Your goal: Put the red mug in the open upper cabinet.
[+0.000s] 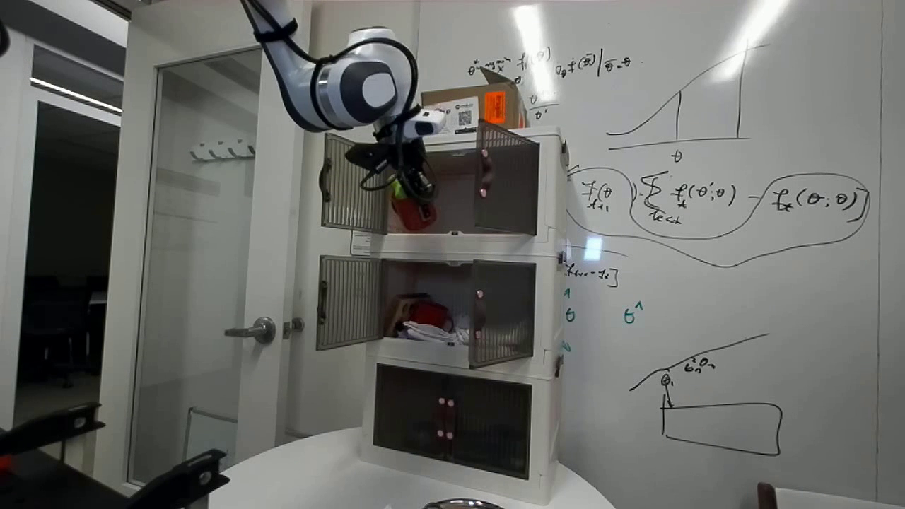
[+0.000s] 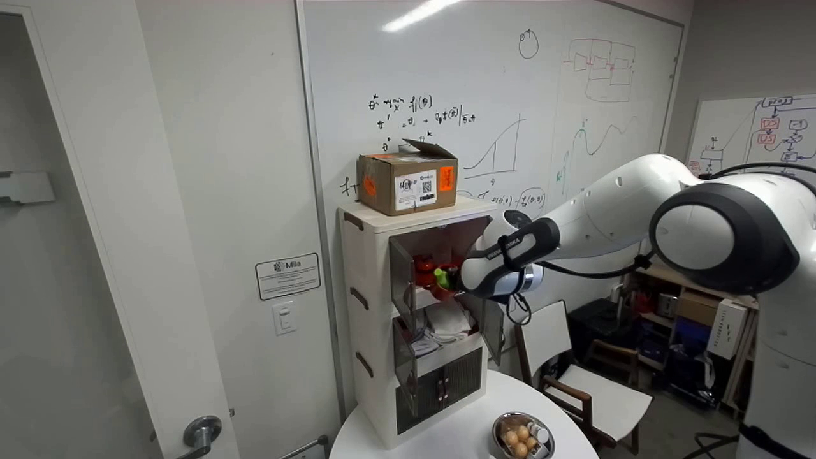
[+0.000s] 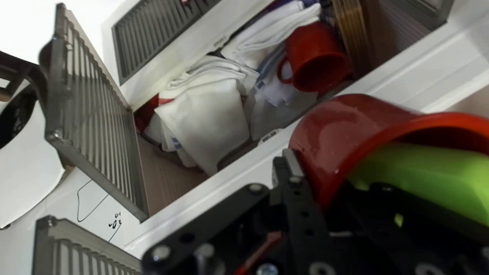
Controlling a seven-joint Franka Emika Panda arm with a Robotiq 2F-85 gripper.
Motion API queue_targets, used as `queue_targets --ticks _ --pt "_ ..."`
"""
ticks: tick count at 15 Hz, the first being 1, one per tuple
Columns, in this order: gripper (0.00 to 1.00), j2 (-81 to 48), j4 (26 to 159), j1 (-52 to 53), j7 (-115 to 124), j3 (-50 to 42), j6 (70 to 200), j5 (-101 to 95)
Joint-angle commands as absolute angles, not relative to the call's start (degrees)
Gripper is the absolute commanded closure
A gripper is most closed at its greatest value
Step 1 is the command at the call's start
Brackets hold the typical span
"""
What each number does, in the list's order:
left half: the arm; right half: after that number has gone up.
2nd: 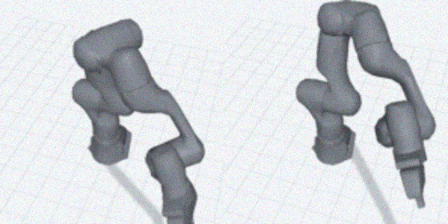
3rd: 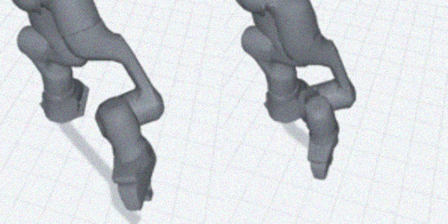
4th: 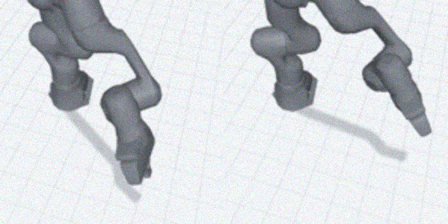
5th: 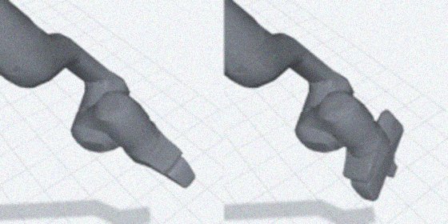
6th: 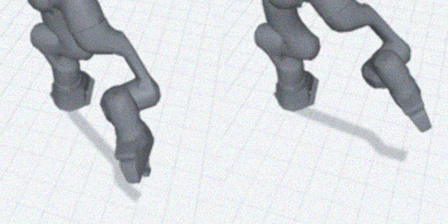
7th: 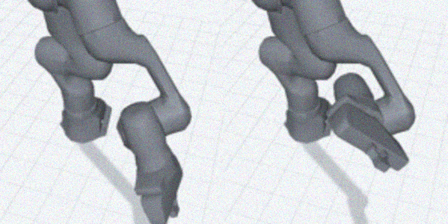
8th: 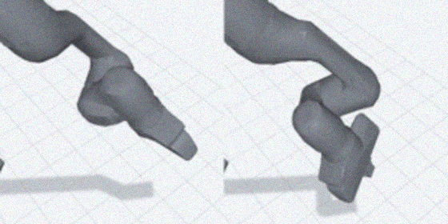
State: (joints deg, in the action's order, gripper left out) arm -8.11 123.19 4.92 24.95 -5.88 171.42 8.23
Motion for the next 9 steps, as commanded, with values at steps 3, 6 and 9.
queue_targets --ticks 3,6,9 --pt "0.99 -9.64 119.92 4.59 26.42 -3.03 176.89 14.56" --pt "0.99 -11.8 115.43 3.17 25.79 -0.89 177.1 18.38" --pt "0.99 -15.2 109.52 2.41 26.1 -0.24 175.88 20.7"
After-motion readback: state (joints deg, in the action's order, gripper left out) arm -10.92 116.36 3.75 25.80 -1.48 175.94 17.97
